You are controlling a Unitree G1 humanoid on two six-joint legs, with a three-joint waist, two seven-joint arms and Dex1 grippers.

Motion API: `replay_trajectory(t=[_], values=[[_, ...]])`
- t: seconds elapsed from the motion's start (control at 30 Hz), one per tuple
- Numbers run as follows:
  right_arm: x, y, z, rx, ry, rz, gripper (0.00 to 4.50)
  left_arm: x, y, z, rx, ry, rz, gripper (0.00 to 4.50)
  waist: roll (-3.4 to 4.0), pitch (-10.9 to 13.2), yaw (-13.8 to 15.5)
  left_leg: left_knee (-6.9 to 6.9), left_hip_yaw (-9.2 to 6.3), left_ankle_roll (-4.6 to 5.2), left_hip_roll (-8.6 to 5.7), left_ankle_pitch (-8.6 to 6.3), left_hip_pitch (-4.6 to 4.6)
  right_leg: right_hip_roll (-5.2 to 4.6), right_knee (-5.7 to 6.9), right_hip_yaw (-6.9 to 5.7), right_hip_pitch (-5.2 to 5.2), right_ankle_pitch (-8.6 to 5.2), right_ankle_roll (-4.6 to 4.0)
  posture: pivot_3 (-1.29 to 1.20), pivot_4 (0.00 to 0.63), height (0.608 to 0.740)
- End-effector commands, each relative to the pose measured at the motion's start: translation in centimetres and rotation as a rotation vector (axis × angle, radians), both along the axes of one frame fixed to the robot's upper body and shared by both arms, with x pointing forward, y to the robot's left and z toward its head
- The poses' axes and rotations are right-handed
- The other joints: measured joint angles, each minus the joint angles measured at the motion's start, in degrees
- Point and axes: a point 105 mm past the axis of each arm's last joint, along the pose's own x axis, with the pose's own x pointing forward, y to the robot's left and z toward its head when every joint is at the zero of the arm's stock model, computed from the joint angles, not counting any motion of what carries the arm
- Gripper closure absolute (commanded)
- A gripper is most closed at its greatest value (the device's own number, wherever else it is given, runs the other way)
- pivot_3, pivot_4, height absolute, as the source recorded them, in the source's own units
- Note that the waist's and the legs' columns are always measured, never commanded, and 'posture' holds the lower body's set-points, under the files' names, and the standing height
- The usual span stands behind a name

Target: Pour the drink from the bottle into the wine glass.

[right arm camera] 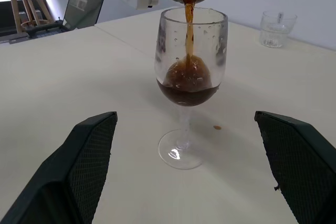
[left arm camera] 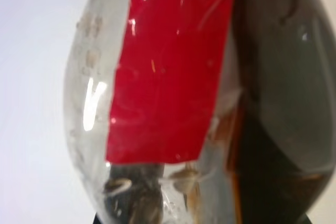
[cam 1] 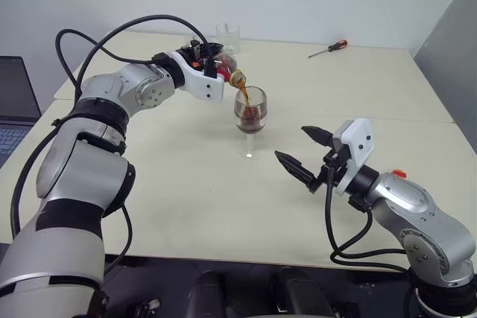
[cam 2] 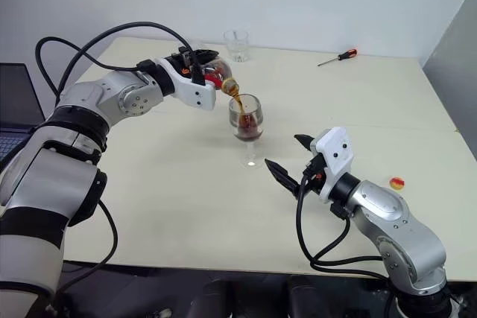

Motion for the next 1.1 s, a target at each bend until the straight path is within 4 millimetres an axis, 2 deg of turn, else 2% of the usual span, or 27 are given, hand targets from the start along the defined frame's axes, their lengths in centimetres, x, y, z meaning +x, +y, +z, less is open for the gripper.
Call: replay_trajectory(t=[0.03, 0.4, 0.5, 0.6, 0.7, 0.83, 0.93, 1.03, 1.1], values=[[-0.3, -0.1, 1.0, 0.005, -0.055, 0.000, 0.00, -0.2, -0.4, 2.9, -0.014, -0.078, -0.014, 3.44, 0.00, 0.00, 0.00, 0.00, 0.00, 0.00, 0.00, 0.00, 0.00, 0.00, 0.00, 0.00, 0.00, 0.00, 0.00, 0.00, 0.150, 0.740], [-0.2, 0.0, 1.0, 0.002, -0.056, 0.002, 0.00, -0.2, -0.4, 3.0, -0.024, -0.076, -0.015, 3.44, 0.00, 0.00, 0.00, 0.01, 0.00, 0.00, 0.00, 0.00, 0.00, 0.00, 0.01, 0.00, 0.00, 0.00, 0.00, 0.00, 0.150, 0.740], [-0.2, 0.0, 1.1, 0.004, -0.061, 0.007, 0.00, -0.3, -0.6, 3.2, -0.123, -0.044, -0.033, 3.44, 0.00, 0.00, 0.00, 0.01, 0.00, 0.00, 0.00, 0.00, 0.00, 0.00, 0.01, 0.00, 0.00, 0.00, 0.00, 0.00, 0.150, 0.740], [-0.4, 0.2, 1.2, 0.002, -0.061, 0.020, 0.00, -0.4, -0.5, 3.3, -0.309, 0.049, -0.049, 3.44, 0.00, 0.00, 0.01, 0.02, 0.01, 0.00, -0.01, 0.00, 0.00, -0.01, 0.02, -0.01, 0.00, 0.03, -0.05, 0.00, 0.150, 0.740], [-0.5, 0.2, 1.3, -0.002, -0.060, 0.028, 0.00, -0.5, -0.5, 3.0, -0.393, 0.117, -0.072, 3.44, 0.00, 0.00, -0.06, 0.04, 0.01, 0.00, 0.00, 0.00, 0.01, -0.01, 0.03, 0.00, 0.01, 0.03, -0.06, 0.00, 0.150, 0.740], [-0.5, 0.2, 1.4, -0.025, -0.062, 0.052, 0.00, -0.7, 0.2, 0.6, -0.539, 0.277, -0.100, 3.44, 0.02, -0.02, -0.18, 0.04, 0.02, 0.00, 0.01, 0.00, 0.05, 0.00, 0.06, 0.01, 0.02, 0.09, -0.17, 0.00, 0.150, 0.740], [-0.9, 0.8, 2.6, -0.042, -0.091, 0.104, 0.00, -0.4, 1.7, 0.2, -0.777, 0.372, -0.101, 3.44, 0.02, -0.01, -0.24, 0.05, 0.01, 0.00, 0.01, 0.01, 0.04, 0.00, 0.08, 0.01, 0.02, 0.10, -0.18, 0.00, 0.150, 0.740], [-0.1, 1.7, 4.9, -0.034, -0.139, 0.126, 0.00, 0.2, 5.1, 0.3, -1.163, 0.464, -0.080, 3.44, -0.01, 0.01, -0.29, 0.08, -0.04, 0.00, 0.03, 0.01, 0.01, 0.03, 0.11, -0.04, 0.00, 0.10, -0.18, 0.00, 0.150, 0.740], [0.3, 2.2, 5.5, -0.043, -0.128, 0.139, 0.00, 0.3, 7.1, 0.1, -1.313, 0.476, -0.051, 3.44, -0.02, 0.00, -0.39, 0.10, -0.04, 0.00, 0.04, 0.01, 0.02, 0.04, 0.13, -0.01, 0.00, 0.10, -0.18, 0.00, 0.150, 0.740]])
